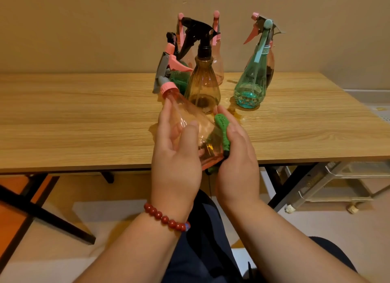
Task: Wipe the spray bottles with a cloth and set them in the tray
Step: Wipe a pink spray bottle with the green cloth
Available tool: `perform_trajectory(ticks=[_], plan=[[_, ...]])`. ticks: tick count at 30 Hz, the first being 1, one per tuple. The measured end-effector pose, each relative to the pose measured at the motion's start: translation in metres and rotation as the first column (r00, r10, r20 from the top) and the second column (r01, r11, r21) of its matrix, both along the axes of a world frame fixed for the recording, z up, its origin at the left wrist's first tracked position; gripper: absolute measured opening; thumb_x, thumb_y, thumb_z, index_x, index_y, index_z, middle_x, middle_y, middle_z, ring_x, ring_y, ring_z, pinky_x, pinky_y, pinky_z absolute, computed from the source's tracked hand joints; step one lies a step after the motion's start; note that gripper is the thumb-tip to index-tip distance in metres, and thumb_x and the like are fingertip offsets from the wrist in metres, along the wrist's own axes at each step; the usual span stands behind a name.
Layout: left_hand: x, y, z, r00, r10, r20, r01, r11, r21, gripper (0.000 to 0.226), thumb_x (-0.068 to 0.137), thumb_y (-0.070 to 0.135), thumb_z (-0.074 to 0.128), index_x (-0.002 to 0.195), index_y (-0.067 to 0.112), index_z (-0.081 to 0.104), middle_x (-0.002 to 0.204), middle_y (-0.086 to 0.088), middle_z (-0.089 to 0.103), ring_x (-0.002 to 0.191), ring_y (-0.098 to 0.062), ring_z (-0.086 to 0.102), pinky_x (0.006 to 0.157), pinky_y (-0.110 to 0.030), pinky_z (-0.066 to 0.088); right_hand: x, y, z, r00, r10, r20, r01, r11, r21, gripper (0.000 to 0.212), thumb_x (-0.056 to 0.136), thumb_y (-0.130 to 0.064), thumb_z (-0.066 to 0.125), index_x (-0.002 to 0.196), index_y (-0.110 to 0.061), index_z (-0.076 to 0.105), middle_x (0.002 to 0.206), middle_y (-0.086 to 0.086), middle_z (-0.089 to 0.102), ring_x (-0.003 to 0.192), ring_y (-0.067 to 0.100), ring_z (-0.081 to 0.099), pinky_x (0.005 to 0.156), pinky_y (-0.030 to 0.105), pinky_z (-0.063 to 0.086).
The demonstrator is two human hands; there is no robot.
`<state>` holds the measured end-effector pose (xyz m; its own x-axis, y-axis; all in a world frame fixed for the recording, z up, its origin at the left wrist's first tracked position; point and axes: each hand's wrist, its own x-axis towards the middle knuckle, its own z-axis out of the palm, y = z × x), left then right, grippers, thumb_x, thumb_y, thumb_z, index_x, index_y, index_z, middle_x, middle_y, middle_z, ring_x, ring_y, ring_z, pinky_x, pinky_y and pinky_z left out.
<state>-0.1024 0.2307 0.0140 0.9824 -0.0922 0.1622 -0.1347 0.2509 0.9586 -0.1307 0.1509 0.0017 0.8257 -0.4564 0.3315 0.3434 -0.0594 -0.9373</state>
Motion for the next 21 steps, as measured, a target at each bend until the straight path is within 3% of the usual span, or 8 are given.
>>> perform_trajectory(ticks=[2, 4, 8, 10, 13, 17, 19, 21], plan=[[0.000, 0.001, 0.001, 0.999, 0.026, 0.045, -0.027, 0.999, 0.022, 0.056, 0.089, 0.038, 0.050, 0.142, 0.046, 0.037, 0.130, 0.017, 0.058, 0.115, -0.001, 0.059, 0.094, -0.031, 0.050, -0.004, 0.004, -0.002, 0.998, -0.008, 0.059, 0.015, 0.994, -0.108, 0.040, 0.103, -0.020, 0.031, 0.139, -0.023, 0.046, 0.142, -0.014, 0.048, 0.132, -0.006, 0.039, 0.109, 0.016, 0.032], [-0.001, 0.002, 0.004, 0.997, 0.014, 0.082, -0.015, 1.000, 0.018, 0.054, 0.093, 0.036, 0.050, 0.143, 0.046, 0.035, 0.130, 0.019, 0.057, 0.114, 0.001, 0.059, 0.091, -0.026, 0.050, -0.007, 0.003, -0.003, 0.995, 0.000, 0.104, 0.018, 0.984, -0.177, 0.041, 0.102, -0.020, 0.030, 0.142, -0.022, 0.040, 0.149, -0.008, 0.042, 0.140, 0.003, 0.032, 0.116, 0.029, 0.027], [-0.009, 0.000, 0.008, 0.992, -0.034, 0.125, 0.032, 0.999, 0.015, 0.052, 0.097, 0.027, 0.052, 0.142, 0.045, 0.034, 0.130, 0.020, 0.054, 0.115, 0.004, 0.057, 0.080, -0.014, 0.051, -0.007, -0.009, 0.005, 0.997, 0.028, 0.074, -0.024, 0.998, -0.054, 0.046, 0.099, -0.027, 0.029, 0.141, -0.018, 0.045, 0.143, -0.014, 0.047, 0.132, -0.008, 0.038, 0.107, 0.011, 0.030], [-0.010, -0.001, 0.009, 0.988, -0.054, 0.146, 0.054, 0.999, 0.008, 0.055, 0.094, 0.036, 0.054, 0.144, 0.043, 0.033, 0.134, 0.017, 0.052, 0.118, 0.002, 0.055, 0.079, -0.014, 0.053, -0.009, -0.011, 0.008, 0.997, 0.034, 0.062, -0.031, 0.999, -0.042, 0.046, 0.099, -0.028, 0.029, 0.140, -0.020, 0.047, 0.141, -0.018, 0.048, 0.129, -0.011, 0.039, 0.103, 0.006, 0.031], [-0.011, -0.004, 0.010, 0.984, -0.079, 0.160, 0.069, 0.995, 0.066, 0.062, 0.090, 0.052, 0.047, 0.147, 0.043, 0.026, 0.136, 0.022, 0.049, 0.120, 0.005, 0.052, 0.086, -0.010, 0.048, -0.011, -0.012, 0.007, 0.995, -0.008, 0.100, 0.020, 0.992, -0.126, 0.044, 0.101, -0.027, 0.030, 0.141, -0.019, 0.045, 0.144, -0.013, 0.046, 0.133, -0.007, 0.036, 0.107, 0.010, 0.028], [-0.014, -0.007, 0.014, 0.984, -0.097, 0.148, 0.077, 0.988, 0.137, 0.068, 0.081, 0.057, 0.043, 0.146, 0.046, 0.026, 0.109, 0.049, 0.048, 0.110, 0.025, 0.046, 0.080, 0.001, 0.040, -0.010, -0.025, 0.013, 0.985, -0.055, 0.163, 0.088, 0.975, -0.202, 0.043, 0.101, -0.028, 0.032, 0.140, -0.017, 0.045, 0.145, -0.009, 0.046, 0.135, -0.003, 0.037, 0.109, 0.015, 0.029], [-0.011, -0.008, 0.013, 0.988, -0.095, 0.121, 0.079, 0.988, 0.135, 0.069, 0.078, 0.059, 0.044, 0.144, 0.051, 0.025, 0.112, 0.045, 0.052, 0.109, 0.022, 0.050, 0.083, -0.003, 0.044, -0.009, -0.028, 0.018, 0.988, -0.040, 0.151, 0.069, 0.979, -0.190, 0.040, 0.101, -0.026, 0.033, 0.139, -0.022, 0.045, 0.145, -0.012, 0.045, 0.134, -0.005, 0.036, 0.110, 0.016, 0.030], [-0.009, -0.009, 0.014, 0.991, -0.105, 0.080, 0.097, 0.991, 0.095, 0.058, 0.087, 0.060, 0.046, 0.140, 0.060, 0.023, 0.134, 0.023, 0.053, 0.117, 0.003, 0.056, 0.097, -0.024, 0.048, -0.009, -0.027, 0.018, 0.993, 0.000, 0.117, 0.025, 0.976, -0.215, 0.040, 0.098, -0.038, 0.039, 0.138, -0.038, 0.040, 0.146, -0.020, 0.040, 0.135, -0.007, 0.032, 0.112, 0.022, 0.030]])
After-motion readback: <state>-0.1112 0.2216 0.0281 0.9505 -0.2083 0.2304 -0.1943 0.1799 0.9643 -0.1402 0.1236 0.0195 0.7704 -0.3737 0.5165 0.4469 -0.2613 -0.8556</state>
